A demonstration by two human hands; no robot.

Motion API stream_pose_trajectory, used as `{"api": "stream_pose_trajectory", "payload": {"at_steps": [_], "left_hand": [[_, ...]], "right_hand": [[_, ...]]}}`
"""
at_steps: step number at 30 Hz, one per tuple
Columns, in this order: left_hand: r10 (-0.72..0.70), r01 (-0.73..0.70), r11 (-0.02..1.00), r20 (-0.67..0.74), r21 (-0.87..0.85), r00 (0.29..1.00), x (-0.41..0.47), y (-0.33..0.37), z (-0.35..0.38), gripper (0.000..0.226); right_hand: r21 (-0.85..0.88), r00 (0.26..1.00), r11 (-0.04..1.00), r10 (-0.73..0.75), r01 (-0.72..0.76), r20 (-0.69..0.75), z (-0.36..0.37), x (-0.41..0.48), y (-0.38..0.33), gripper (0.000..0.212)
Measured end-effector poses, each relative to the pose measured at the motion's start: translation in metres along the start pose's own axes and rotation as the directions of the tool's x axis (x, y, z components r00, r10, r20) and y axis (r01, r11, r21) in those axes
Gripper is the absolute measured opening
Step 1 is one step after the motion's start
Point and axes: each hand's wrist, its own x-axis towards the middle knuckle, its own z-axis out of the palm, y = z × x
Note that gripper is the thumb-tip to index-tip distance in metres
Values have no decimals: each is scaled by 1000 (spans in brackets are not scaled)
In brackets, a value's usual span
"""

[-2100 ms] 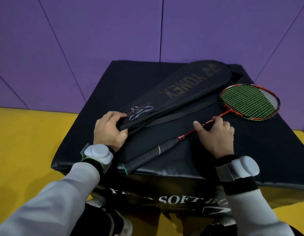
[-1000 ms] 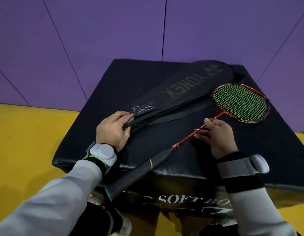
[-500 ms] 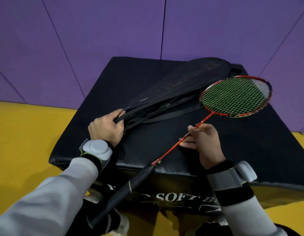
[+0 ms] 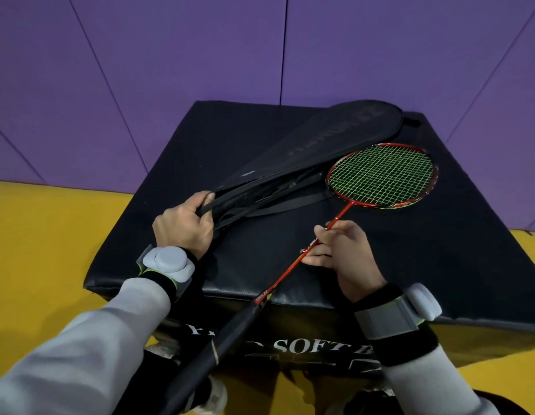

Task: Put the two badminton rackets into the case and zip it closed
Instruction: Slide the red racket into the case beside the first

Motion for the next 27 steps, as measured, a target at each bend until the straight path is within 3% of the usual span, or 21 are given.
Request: {"api": "stream_pose_trajectory", "payload": {"at_steps": [7,27], "left_hand": [[44,-44,999,-17,6,999,-1,0,-1,29],[46,-46,999,-4,8,999,-1,2,-1,24]], "right_hand": [[-70,992,996,-44,52,116,3,-1,6,15],[-143,987,985,-77,97,140,7,3,2,15]]}}
